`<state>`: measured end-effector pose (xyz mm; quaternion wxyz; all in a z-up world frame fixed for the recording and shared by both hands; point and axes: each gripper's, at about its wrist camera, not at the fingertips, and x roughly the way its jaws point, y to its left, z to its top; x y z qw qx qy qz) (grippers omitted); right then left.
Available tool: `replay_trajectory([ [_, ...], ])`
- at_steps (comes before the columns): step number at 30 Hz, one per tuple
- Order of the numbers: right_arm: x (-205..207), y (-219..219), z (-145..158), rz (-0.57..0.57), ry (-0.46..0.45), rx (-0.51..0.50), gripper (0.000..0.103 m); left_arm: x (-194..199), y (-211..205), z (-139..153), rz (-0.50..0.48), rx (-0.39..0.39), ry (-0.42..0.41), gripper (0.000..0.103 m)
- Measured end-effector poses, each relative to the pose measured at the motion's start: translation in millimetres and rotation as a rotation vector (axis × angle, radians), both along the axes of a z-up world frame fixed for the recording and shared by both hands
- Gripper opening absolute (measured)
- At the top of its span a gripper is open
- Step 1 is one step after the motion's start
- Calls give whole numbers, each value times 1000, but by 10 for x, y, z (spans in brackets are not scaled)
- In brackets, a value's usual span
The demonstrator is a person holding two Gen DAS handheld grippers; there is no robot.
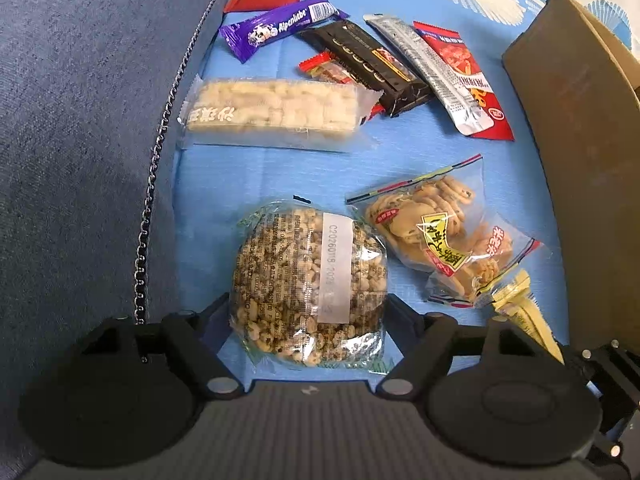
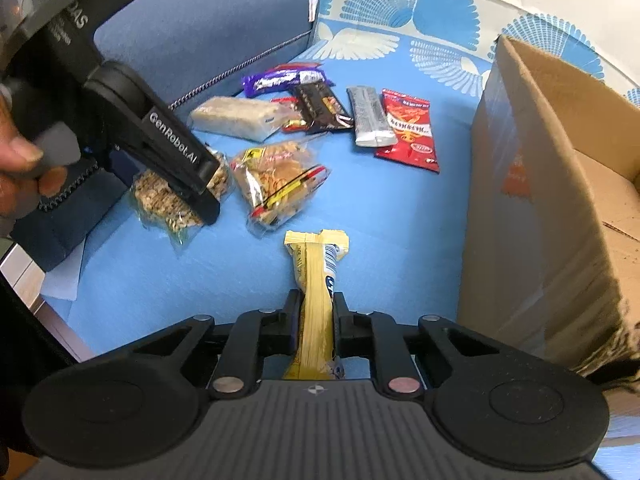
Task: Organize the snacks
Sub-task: 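Grasp the round clear bag of puffed grains with the left tool while right holds bar, then carry the yellow bar and grain bag over the cardboard box with both tools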
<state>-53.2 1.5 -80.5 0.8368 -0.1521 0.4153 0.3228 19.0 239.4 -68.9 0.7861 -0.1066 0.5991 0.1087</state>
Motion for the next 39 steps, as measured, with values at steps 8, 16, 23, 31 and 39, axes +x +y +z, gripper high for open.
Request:
replay_trajectory([
  [8, -21, -35, 116, -20, -51, 37, 16, -10, 72, 177, 34, -14, -101, 82],
  [16, -49, -67, 293, -25, -134, 95, 16, -5, 17, 471, 14, 11, -263, 82],
  [23, -71, -147, 522, -18, -208, 189, 16, -24, -83, 675, -21, 64, -401, 82],
  [31, 73, -330, 901, -39, -264, 274, 16, -55, -257, 872, -70, 104, -530, 82],
  [39, 543, -844, 1438, -96, -422, 310, 16, -42, -443, 983, -96, 124, -609, 82],
])
